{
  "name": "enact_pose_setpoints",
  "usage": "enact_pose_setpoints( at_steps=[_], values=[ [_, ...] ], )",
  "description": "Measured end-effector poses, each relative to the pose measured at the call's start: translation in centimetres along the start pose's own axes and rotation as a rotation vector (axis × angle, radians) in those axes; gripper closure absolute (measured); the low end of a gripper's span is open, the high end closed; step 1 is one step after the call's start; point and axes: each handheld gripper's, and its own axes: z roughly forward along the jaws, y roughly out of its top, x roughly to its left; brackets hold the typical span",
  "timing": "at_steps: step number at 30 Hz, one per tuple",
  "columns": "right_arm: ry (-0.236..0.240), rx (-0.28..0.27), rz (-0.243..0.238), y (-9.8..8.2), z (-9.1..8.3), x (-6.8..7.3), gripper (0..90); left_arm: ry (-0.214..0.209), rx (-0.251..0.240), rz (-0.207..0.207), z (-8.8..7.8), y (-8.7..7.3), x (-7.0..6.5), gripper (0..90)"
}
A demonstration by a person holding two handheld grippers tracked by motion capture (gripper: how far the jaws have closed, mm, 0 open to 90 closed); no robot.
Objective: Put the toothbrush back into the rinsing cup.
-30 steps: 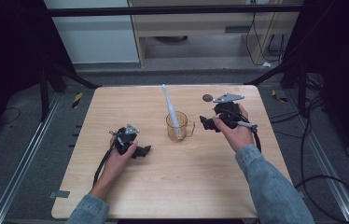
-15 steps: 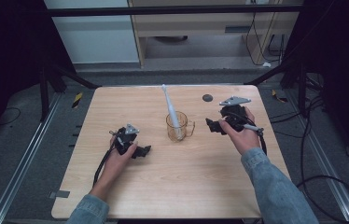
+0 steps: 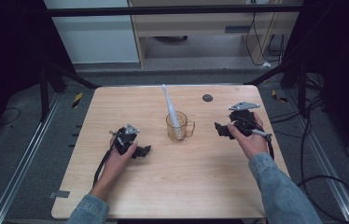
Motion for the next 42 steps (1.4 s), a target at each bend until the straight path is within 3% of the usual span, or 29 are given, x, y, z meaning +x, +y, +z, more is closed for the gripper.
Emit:
enact_pose_setpoints(
  at_steps=[25, 42],
  values=[
    [-0.037, 0.055, 0.040, -3.6, 0.0, -1.8, 11.0, 0.000, 0.000, 0.000, 0.0, 0.0, 0.0, 0.0],
    [-0.086, 0.129, 0.097, -5.9, 1.7, -3.7, 12.5, 0.001, 0.000, 0.000, 0.0, 0.0, 0.0, 0.0]
  ],
)
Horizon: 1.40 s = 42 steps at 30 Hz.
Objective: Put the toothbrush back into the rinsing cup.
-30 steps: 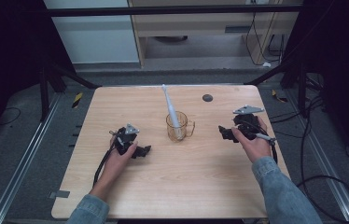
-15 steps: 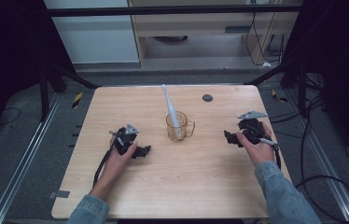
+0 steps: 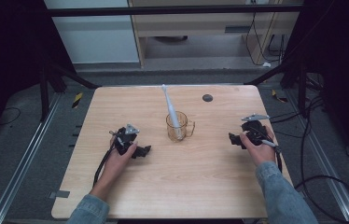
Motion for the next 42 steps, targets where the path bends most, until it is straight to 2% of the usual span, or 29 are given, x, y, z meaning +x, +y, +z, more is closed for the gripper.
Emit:
enact_pose_setpoints(
  at_steps=[11, 19, 26, 42],
  values=[
    [0.006, 0.024, 0.035, -0.4, 1.5, -0.8, 12.3, 0.000, 0.000, -0.001, 0.0, 0.0, 0.0, 0.0],
    [0.018, 0.028, 0.083, -0.8, 2.7, -1.0, 12.3, 0.000, 0.000, -0.002, 0.0, 0.0, 0.0, 0.0],
    [0.004, 0.011, 0.103, -0.8, 3.9, -1.1, 11.7, 0.000, 0.000, -0.001, 0.0, 0.0, 0.0, 0.0],
    [-0.014, 0.000, 0.145, -1.2, 5.1, -1.5, 10.1, 0.000, 0.000, -0.001, 0.0, 0.0, 0.0, 0.0]
  ],
)
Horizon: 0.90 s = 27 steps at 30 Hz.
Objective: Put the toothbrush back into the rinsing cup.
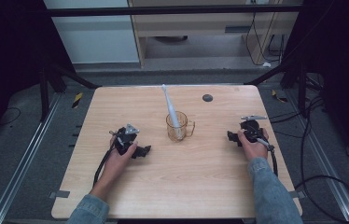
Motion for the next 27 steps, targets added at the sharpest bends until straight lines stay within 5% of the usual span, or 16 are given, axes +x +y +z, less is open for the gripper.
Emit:
enact_pose_setpoints(
  at_steps=[27],
  values=[
    [-0.046, -0.011, 0.027, -0.4, 1.3, 0.1, 6.5, 0.000, 0.000, 0.000, 0.0, 0.0, 0.0, 0.0]
  ],
)
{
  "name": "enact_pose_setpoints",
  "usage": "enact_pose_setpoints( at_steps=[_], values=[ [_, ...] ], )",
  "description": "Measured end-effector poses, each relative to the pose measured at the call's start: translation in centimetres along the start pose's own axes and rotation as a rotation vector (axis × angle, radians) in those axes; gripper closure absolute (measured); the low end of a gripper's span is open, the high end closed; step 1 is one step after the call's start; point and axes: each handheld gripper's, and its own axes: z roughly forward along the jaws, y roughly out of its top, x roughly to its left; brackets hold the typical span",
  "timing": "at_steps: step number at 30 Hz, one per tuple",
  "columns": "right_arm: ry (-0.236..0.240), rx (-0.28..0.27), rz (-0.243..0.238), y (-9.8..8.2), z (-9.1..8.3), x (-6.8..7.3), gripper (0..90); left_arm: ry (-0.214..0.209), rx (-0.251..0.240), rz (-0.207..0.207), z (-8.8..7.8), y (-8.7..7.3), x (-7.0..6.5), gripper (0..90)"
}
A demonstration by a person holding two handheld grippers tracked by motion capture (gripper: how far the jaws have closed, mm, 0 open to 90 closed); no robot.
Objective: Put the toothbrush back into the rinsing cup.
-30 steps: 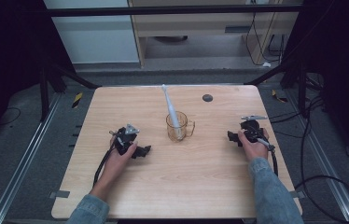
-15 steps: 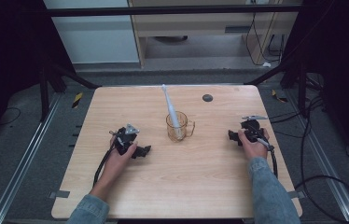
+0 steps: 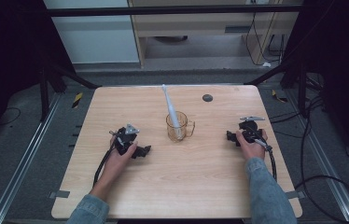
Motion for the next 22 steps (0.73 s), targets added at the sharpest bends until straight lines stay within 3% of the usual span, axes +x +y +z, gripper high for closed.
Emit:
enact_pose_setpoints(
  at_steps=[8, 12, 16, 17, 22],
  values=[
    [-0.015, -0.008, -0.026, -0.12, 0.20, 0.32, 5.8, 0.000, 0.000, 0.000, 0.00, 0.00, 0.00, 0.0],
    [0.014, -0.006, -0.056, -0.20, 0.12, 0.37, 5.7, 0.000, 0.000, 0.000, 0.00, 0.00, -0.01, 0.0],
    [0.017, 0.000, -0.046, -0.21, 0.11, 0.37, 2.3, 0.000, 0.000, 0.000, 0.00, 0.00, -0.01, 0.0],
    [-0.010, 0.007, -0.031, -0.18, 0.25, 0.38, 0.2, 0.000, 0.000, 0.000, 0.00, 0.00, -0.01, 0.0],
    [-0.020, 0.008, -0.016, -0.21, 0.18, 0.43, 0.3, 0.000, 0.000, 0.001, 0.00, -0.01, 0.00, 0.0]
  ],
)
